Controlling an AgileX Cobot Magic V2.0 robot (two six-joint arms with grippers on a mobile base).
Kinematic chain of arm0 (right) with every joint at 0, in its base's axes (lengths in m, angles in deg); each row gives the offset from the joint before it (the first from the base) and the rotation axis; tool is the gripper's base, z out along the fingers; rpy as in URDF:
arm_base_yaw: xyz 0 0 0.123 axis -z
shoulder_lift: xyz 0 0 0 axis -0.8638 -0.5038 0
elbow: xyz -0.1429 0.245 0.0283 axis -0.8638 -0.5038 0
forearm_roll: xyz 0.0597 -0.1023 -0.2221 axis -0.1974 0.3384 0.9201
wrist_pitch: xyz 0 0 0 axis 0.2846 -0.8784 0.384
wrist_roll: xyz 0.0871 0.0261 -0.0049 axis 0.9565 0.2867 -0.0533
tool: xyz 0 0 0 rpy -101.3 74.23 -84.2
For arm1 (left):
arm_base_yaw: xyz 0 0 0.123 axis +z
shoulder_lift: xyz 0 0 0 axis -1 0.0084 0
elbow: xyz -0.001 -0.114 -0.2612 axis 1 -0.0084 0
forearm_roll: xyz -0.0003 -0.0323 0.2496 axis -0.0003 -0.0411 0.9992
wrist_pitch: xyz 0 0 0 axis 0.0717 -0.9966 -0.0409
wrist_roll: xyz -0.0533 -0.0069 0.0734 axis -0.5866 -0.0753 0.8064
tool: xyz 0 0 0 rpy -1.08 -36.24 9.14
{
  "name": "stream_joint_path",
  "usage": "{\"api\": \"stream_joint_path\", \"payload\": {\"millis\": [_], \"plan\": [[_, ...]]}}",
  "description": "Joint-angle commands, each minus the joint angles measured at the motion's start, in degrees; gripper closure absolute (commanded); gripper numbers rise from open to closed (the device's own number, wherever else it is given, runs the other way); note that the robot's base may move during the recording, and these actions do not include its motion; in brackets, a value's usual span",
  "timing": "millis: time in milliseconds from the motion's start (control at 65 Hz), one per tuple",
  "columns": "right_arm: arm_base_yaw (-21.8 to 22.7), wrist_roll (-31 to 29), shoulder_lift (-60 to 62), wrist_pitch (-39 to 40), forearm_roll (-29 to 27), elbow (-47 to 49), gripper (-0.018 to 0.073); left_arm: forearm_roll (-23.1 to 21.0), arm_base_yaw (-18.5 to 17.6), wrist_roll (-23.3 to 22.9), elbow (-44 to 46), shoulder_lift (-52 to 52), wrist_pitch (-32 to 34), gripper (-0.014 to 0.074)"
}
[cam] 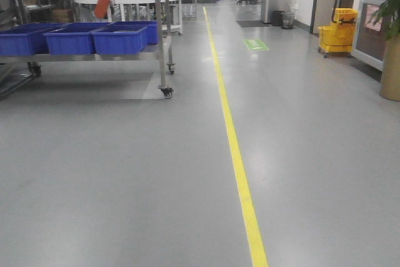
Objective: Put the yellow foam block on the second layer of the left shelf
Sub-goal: 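Drive the base along the aisle carrying the cube in the right gripper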
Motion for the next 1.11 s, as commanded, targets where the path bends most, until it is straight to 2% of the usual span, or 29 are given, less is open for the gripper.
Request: {"api": "stream_joint_path", "payload": {"millis": [0,1092], "plan": [[0.41,-0.38,-0.69,5.52,0.11,1.61,0.0085,-0.35,0.07,-0.27,-1.43,-1.25,4.70,0.0460],[0.41,-0.38,-0.69,5.41,0.11,1.61,0.0085,-0.35,0.07,-0.27,-1.43,-1.25,4.70,0.0460]]}}
